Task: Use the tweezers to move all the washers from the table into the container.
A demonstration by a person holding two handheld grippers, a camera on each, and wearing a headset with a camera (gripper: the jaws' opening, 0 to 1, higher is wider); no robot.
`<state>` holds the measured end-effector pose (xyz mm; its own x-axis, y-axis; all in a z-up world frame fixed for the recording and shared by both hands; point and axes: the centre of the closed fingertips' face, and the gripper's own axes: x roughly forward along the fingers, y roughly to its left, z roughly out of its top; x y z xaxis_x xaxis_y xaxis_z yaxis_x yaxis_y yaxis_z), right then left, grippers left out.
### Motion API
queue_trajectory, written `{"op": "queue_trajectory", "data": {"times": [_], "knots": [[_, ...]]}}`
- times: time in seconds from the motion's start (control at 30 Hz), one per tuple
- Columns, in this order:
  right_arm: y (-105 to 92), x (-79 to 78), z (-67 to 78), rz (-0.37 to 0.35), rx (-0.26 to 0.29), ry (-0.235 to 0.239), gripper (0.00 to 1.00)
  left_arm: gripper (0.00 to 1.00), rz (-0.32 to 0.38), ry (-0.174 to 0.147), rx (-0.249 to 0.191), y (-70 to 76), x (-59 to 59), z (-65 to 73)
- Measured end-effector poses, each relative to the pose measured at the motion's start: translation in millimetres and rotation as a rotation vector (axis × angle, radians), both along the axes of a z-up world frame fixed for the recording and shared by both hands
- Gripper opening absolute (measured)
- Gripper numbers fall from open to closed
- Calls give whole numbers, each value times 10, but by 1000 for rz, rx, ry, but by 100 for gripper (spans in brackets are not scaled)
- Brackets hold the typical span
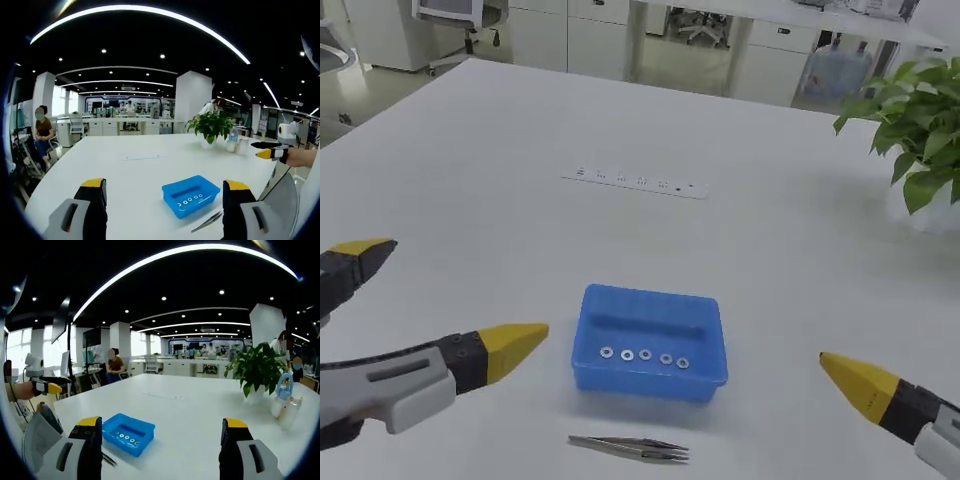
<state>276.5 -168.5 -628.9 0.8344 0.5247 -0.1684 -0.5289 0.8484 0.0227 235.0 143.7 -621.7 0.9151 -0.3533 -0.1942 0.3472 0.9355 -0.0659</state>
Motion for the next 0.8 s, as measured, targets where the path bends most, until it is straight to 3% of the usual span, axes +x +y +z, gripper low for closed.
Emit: {"op": "queue_trajectory", "data": {"times": [0.27,0.47,0.63,0.8], "knots": [[-29,0,35,-9,2,-18,99,99,21,-7,16,55,-113,17],[-117,-13,94,-44,5,-51,99,99,50,-21,-13,109,-138,60],[-140,-58,79,-51,9,-51,99,99,54,-25,-33,74,-139,86],[-171,-68,55,-67,11,-48,99,99,43,-15,-12,-5,-134,84]]}}
